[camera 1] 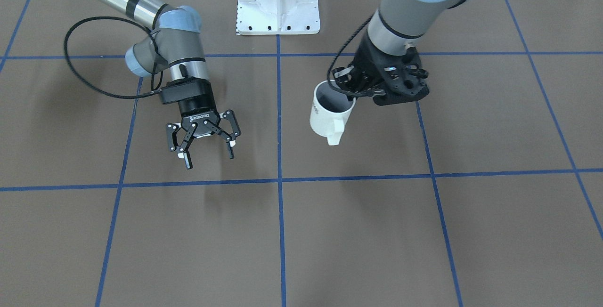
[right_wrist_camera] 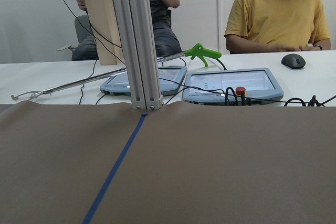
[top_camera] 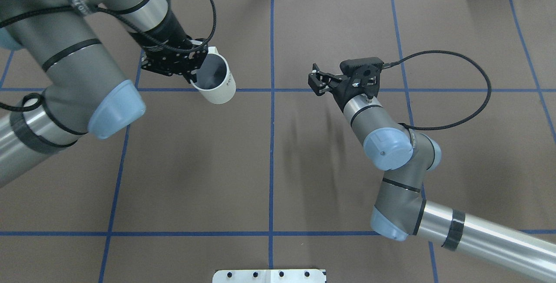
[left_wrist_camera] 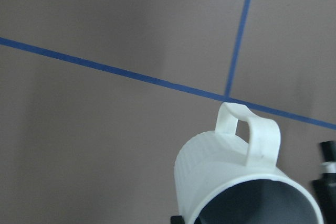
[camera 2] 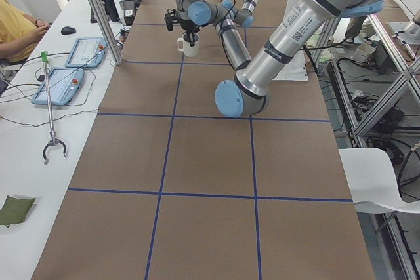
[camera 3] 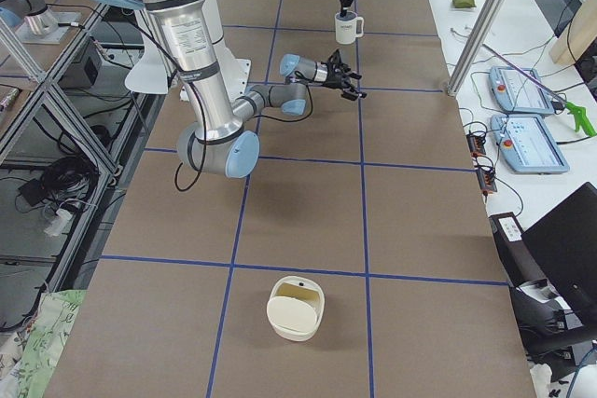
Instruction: Left arm hands cup to right arm to dump lemon
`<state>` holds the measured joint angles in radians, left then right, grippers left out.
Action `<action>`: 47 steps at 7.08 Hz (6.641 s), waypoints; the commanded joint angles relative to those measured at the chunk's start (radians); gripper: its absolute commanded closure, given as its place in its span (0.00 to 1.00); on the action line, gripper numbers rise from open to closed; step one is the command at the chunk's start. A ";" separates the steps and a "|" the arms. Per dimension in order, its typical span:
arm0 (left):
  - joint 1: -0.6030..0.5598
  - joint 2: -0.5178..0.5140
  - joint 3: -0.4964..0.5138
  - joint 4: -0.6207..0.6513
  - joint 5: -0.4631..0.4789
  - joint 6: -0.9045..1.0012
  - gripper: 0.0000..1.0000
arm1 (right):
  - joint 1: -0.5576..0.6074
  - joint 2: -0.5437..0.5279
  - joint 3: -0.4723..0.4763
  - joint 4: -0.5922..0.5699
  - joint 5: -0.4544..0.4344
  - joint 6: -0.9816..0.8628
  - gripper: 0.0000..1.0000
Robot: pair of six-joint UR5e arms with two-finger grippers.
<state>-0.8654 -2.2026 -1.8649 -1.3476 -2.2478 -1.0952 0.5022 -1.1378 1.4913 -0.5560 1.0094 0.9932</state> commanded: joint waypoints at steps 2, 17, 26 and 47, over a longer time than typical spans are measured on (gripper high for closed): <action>-0.082 0.371 -0.096 -0.126 -0.001 0.349 1.00 | 0.219 -0.114 0.059 0.030 0.396 -0.004 0.00; -0.449 0.594 0.131 -0.323 -0.122 0.842 0.00 | 0.752 -0.246 0.086 -0.284 1.239 -0.455 0.00; -0.573 0.593 0.240 -0.231 -0.213 0.914 0.00 | 0.990 -0.491 0.124 -0.807 1.399 -1.124 0.00; -0.573 0.609 0.161 -0.217 -0.133 0.868 0.00 | 0.969 -0.459 0.356 -1.196 1.307 -0.826 0.00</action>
<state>-1.4387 -1.5940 -1.7106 -1.5652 -2.3747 -0.2213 1.4775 -1.5954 1.8485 -1.7519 2.3162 0.1664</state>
